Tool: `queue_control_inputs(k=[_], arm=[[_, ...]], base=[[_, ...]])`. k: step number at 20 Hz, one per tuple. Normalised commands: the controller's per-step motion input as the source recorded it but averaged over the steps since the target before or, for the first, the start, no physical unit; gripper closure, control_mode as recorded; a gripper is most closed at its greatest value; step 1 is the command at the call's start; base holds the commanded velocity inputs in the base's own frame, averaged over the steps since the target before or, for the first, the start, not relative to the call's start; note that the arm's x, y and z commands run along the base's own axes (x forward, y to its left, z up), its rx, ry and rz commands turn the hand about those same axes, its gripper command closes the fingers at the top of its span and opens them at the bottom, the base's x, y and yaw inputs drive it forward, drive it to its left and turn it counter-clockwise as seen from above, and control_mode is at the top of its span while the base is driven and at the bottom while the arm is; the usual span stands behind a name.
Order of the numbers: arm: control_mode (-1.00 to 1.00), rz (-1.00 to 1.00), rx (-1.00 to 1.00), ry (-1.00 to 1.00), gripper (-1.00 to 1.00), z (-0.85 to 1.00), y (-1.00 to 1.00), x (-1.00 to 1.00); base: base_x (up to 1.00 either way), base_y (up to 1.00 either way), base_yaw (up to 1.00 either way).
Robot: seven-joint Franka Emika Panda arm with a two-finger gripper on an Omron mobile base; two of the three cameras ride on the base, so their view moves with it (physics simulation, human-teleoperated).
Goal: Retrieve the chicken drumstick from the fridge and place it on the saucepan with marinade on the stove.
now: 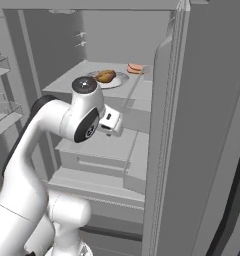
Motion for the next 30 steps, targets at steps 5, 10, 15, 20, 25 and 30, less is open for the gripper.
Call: queue_control_inputs(k=[5, 10, 15, 20, 25, 30], arm=[[-1.00, 0.00, 0.00, 0.07, -1.00, 0.19, 0.00, 0.32], [-1.00, 0.00, 0.00, 0.10, -1.00, 0.47, 0.00, 0.24], [-1.00, 0.00, 0.00, 0.08, -1.00, 0.60, 0.07, 0.09], [-1.00, -0.05, 0.00, 0.11, -1.00, 0.33, 0.02, 0.24], [-1.00, -0.05, 0.02, 0.08, -1.00, 0.19, 0.01, 0.30], [-1.00, -0.01, 0.00, 0.02, -1.00, 0.02, 0.00, 0.27]], base=[[0.00, 0.00, 0.00], [0.00, 0.00, 0.00], [0.00, 0.00, 0.00], [0.00, 0.00, 0.00], [0.00, 0.00, 0.00], [0.00, 0.00, 0.00]])
